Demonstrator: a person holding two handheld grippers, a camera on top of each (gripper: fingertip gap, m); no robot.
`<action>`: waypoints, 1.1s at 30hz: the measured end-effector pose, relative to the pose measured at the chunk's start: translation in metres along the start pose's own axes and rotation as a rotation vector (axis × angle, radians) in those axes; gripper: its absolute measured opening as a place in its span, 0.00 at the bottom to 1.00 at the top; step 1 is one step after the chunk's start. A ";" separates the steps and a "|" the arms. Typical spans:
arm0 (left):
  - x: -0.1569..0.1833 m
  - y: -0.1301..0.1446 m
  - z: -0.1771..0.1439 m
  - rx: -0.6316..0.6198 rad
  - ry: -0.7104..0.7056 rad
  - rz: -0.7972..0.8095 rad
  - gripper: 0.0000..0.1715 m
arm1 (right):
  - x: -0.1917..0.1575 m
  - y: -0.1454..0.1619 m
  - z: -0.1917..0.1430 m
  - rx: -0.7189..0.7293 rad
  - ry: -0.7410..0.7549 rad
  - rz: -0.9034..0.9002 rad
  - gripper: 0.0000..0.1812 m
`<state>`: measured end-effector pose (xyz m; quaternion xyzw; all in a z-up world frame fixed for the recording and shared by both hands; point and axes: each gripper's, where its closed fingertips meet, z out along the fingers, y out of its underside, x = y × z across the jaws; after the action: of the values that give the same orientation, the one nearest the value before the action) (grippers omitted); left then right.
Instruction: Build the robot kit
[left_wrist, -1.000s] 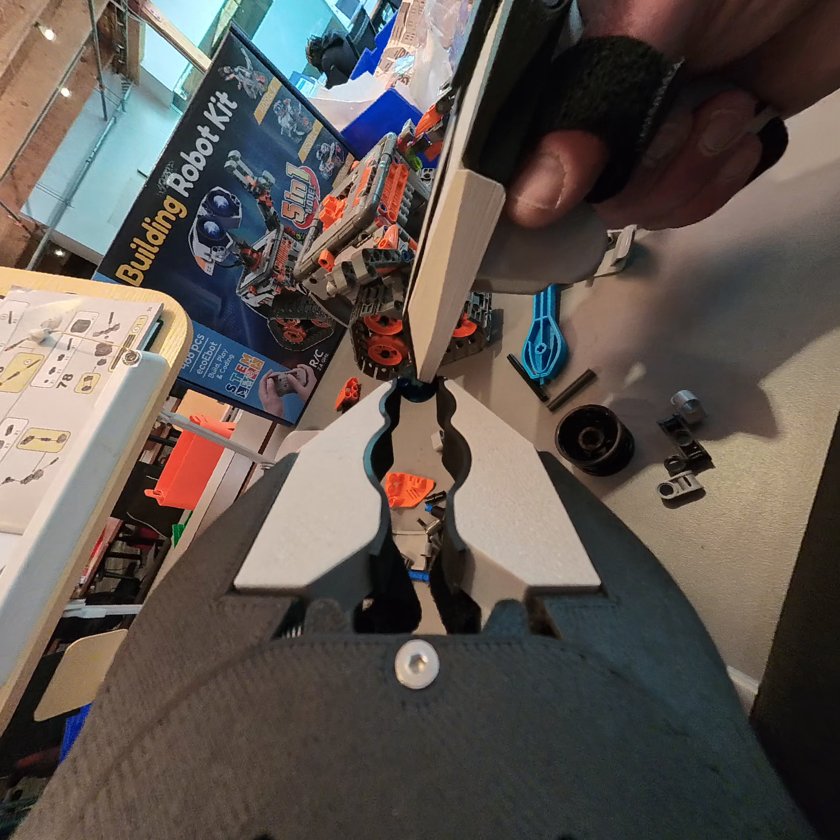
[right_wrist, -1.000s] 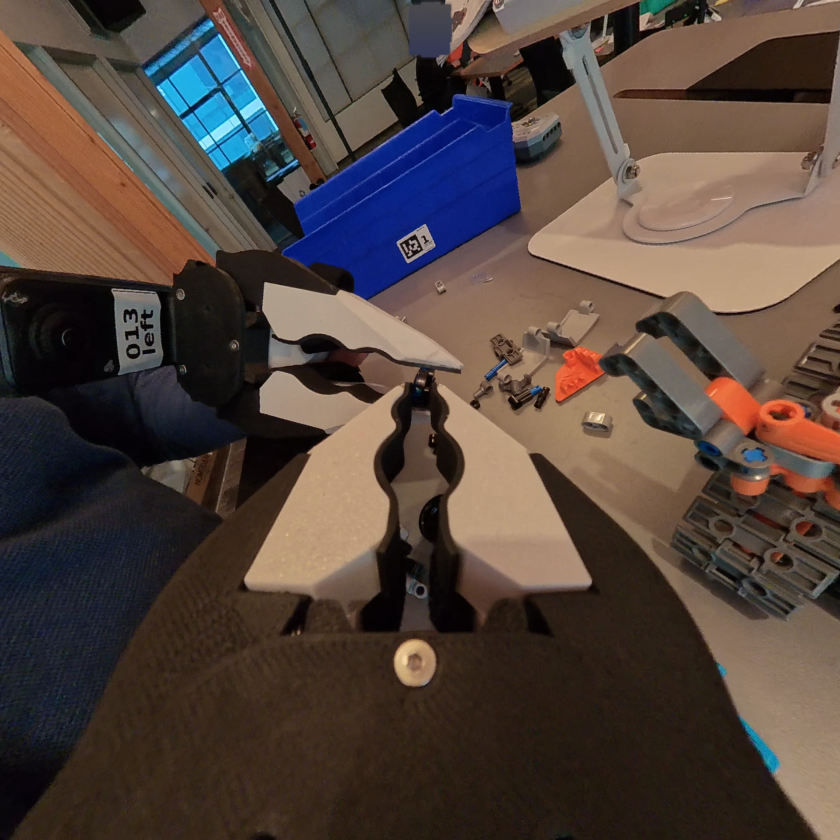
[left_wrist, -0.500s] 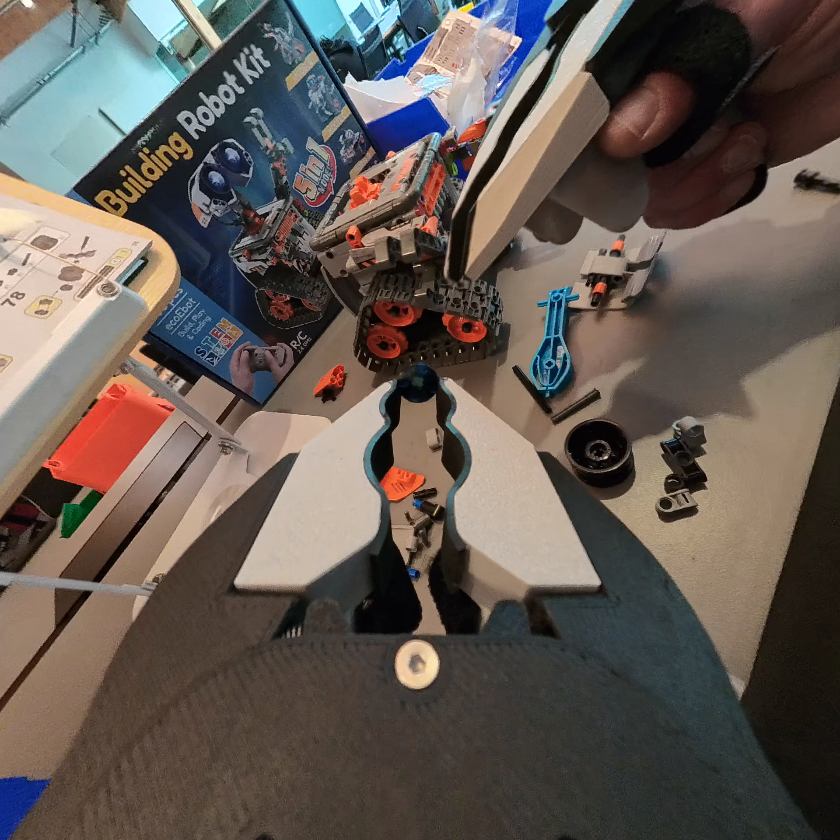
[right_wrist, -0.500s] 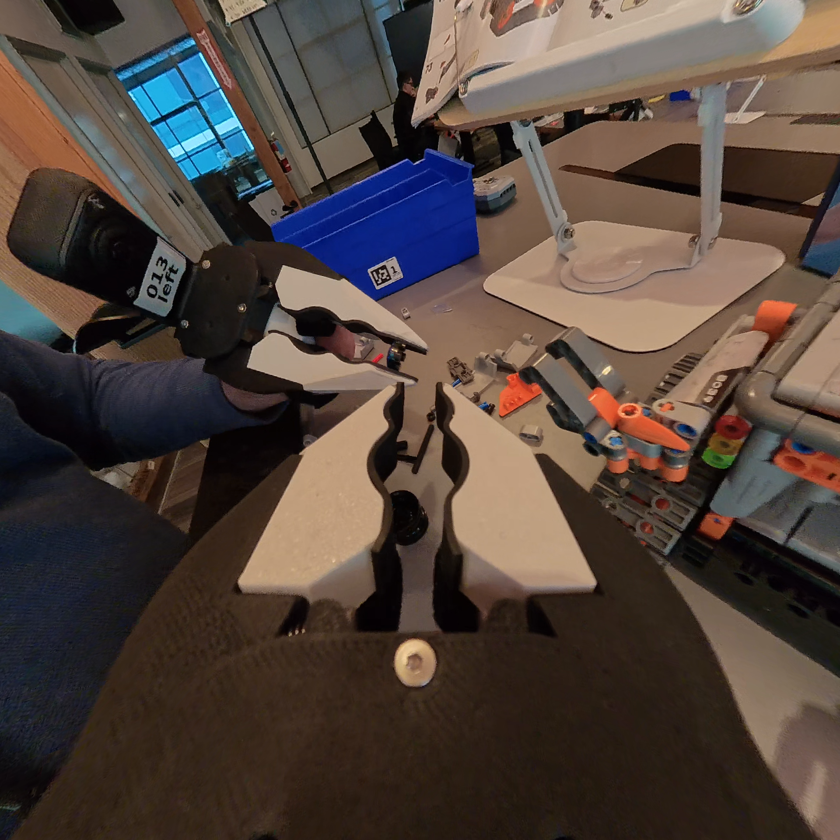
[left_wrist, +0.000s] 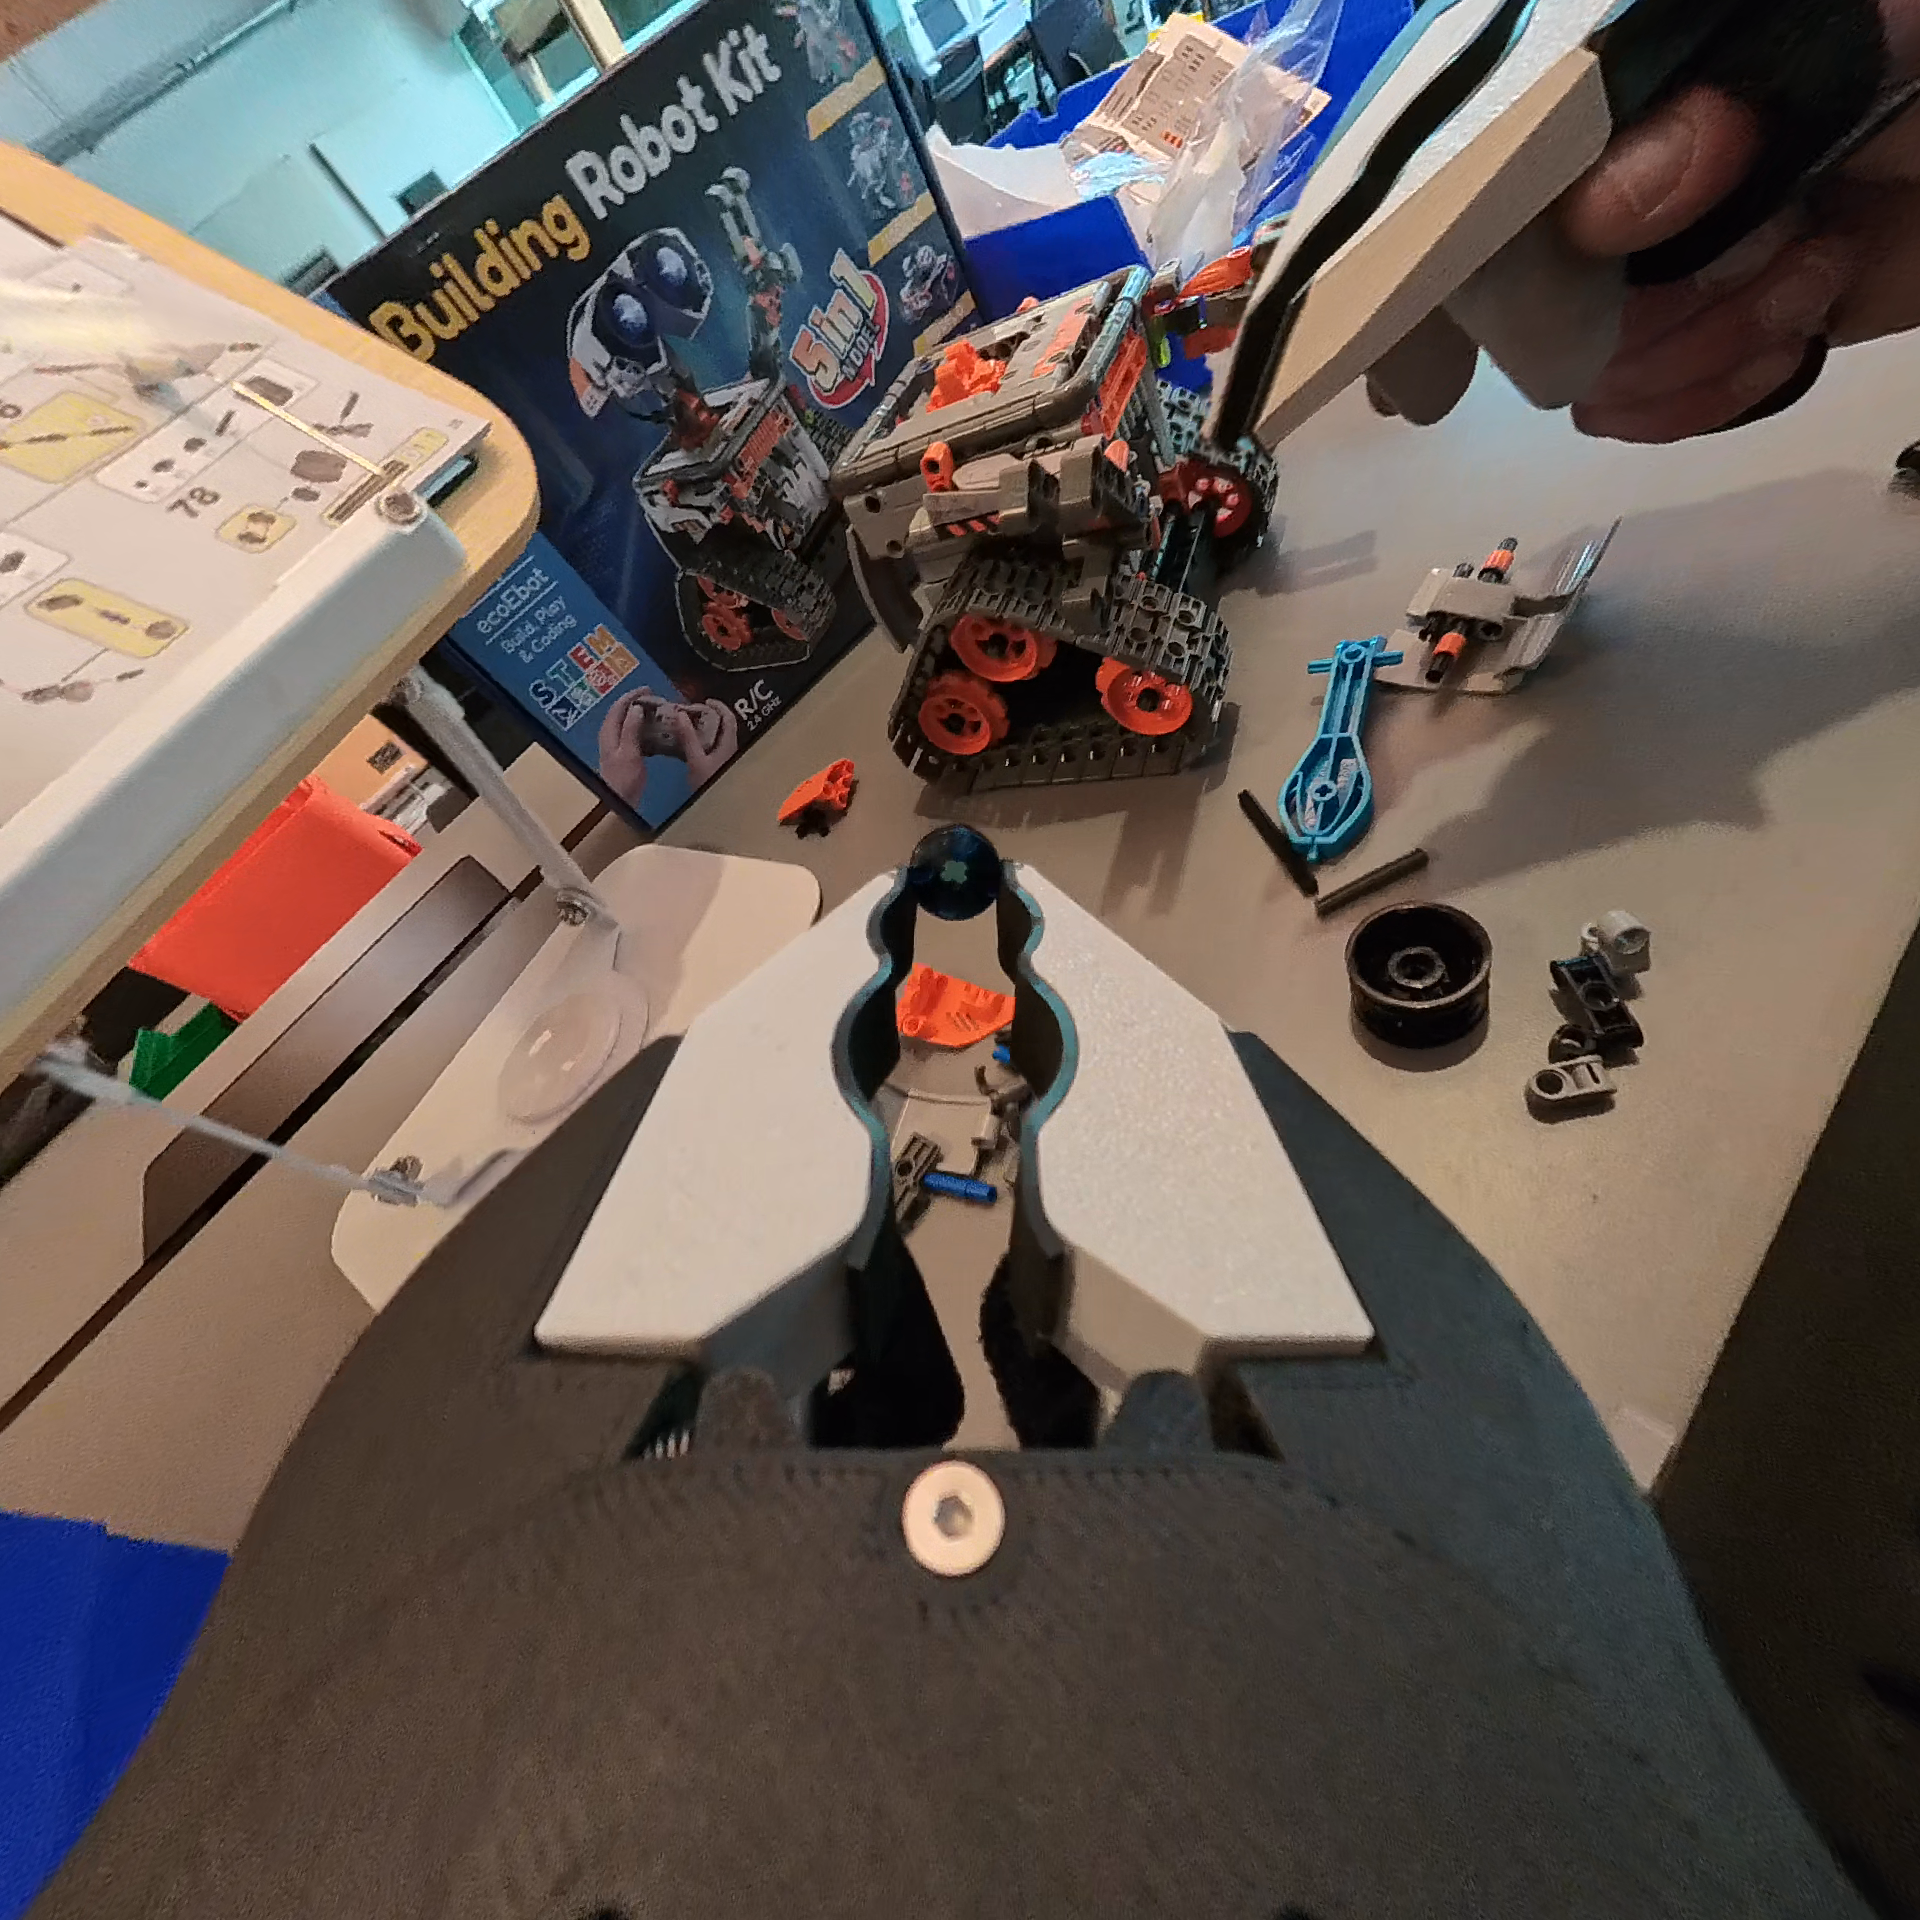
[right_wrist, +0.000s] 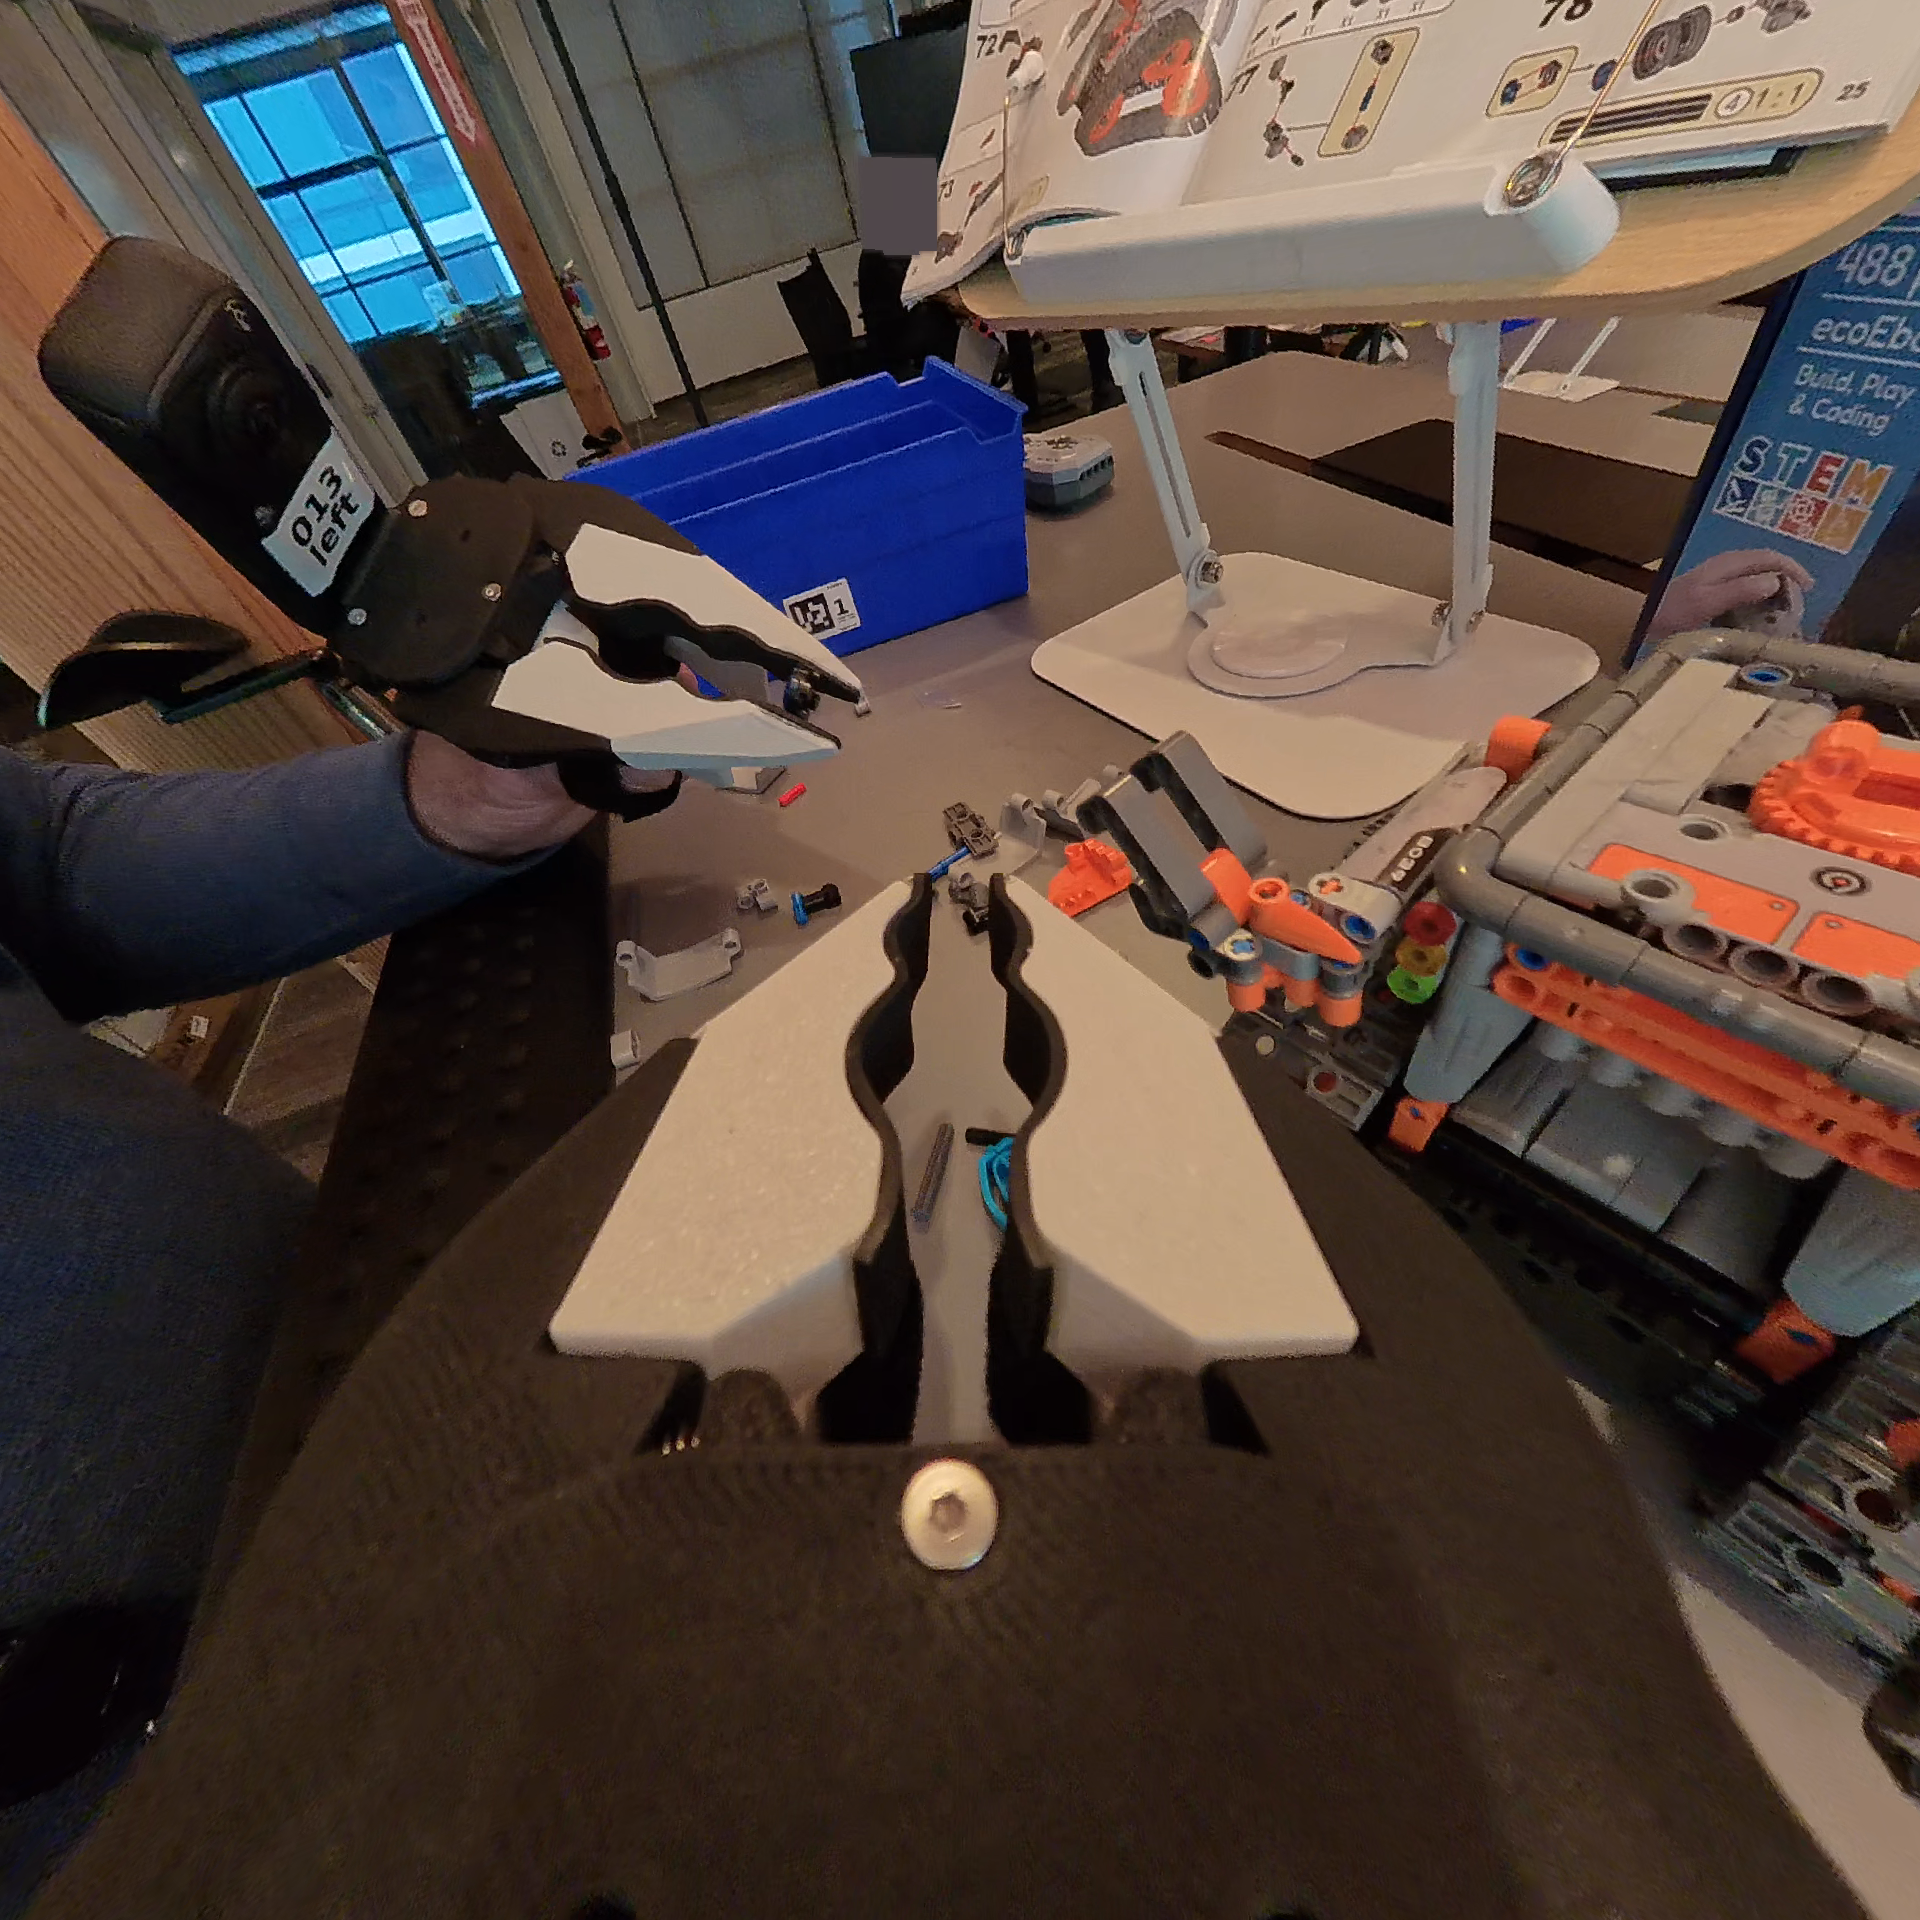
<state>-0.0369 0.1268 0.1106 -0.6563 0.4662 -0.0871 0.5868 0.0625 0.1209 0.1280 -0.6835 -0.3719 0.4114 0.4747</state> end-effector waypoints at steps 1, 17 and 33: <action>-0.001 0.002 -0.003 -0.004 -0.005 -0.009 0.07 | 0.001 0.002 -0.002 -0.004 -0.002 0.001 0.05; -0.018 0.014 -0.009 0.000 -0.043 -0.126 0.08 | 0.037 0.027 -0.079 -0.183 0.218 -0.052 0.09; -0.029 0.015 -0.015 0.004 -0.086 -0.143 0.07 | -0.007 0.119 -0.117 -0.624 0.098 -0.161 0.09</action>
<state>-0.0704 0.1393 0.1155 -0.6899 0.3925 -0.1016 0.5997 0.1812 0.0414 0.0402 -0.7833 -0.5097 0.2053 0.2908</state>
